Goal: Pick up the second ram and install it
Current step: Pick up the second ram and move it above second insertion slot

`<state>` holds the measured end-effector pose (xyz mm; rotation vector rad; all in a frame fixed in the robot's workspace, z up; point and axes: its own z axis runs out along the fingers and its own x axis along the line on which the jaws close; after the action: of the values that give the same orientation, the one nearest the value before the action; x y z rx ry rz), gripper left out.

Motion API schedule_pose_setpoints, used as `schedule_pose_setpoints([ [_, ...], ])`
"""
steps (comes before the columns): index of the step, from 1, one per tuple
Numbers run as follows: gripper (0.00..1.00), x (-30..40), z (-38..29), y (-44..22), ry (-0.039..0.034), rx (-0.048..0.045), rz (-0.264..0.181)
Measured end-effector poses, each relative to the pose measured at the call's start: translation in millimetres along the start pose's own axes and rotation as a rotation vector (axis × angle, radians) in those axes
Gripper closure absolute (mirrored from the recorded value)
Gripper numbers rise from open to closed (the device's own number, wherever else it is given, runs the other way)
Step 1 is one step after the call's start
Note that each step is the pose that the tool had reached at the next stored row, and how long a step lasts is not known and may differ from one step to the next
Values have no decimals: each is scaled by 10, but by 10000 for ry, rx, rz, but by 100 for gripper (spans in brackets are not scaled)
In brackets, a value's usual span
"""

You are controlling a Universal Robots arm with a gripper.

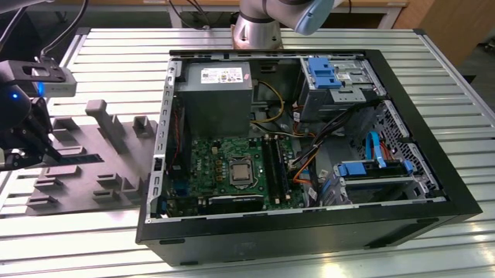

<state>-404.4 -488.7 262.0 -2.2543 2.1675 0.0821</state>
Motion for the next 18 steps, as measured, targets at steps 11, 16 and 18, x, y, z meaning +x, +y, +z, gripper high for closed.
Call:
schedule_pose_setpoints([
  [11,88,-4,-42,1,-28,0,-1],
  [16,88,-6,-71,2,-44,1,-2],
  [18,88,-7,-81,2,-50,2,-2],
])
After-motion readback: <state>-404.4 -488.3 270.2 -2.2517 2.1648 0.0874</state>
